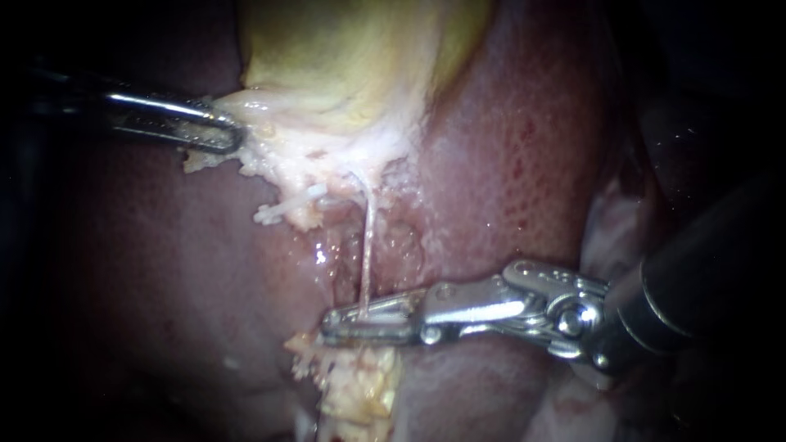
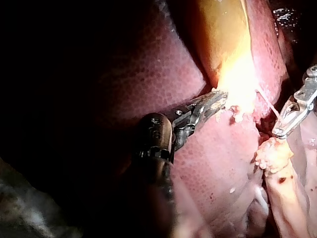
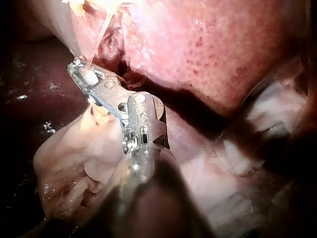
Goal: Going back first clip right tube
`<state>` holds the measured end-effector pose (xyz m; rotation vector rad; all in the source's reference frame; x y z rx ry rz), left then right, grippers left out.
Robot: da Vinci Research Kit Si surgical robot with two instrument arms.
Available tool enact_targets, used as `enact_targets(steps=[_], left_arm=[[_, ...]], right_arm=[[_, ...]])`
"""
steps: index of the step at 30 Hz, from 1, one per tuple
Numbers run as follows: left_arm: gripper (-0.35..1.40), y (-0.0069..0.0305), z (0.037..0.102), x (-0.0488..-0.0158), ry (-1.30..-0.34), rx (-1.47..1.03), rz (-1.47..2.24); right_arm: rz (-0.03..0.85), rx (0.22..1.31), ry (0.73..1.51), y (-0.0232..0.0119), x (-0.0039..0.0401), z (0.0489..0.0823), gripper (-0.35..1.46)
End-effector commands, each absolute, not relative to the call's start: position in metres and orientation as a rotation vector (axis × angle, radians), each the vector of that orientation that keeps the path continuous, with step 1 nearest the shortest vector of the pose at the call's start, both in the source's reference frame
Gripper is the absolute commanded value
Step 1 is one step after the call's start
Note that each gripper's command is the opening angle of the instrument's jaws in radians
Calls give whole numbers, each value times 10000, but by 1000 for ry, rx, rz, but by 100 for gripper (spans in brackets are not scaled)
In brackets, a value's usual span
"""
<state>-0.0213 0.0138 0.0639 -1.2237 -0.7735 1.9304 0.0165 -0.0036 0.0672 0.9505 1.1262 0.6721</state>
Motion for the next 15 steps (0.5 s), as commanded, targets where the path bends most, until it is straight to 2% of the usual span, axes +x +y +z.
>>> enact_targets(steps=[1, 3, 6, 11, 15], left_arm=[[-35, 138, 639, -213, -772, -1223, 1931], [-35, 138, 639, -213, -772, -1223, 1931], [-35, 138, 639, -214, -772, -1223, 1931], [-35, 137, 639, -214, -772, -1223, 1931], [-35, 137, 639, -214, -771, -1223, 1931]], right_arm=[[666, 956, 1126, -37, 166, 673, -32], [653, 947, 1148, -39, 170, 676, 4], [604, 906, 1178, -43, 178, 683, 32], [539, 853, 1208, -50, 181, 700, 43], [525, 774, 1232, -41, 175, 711, 45]])
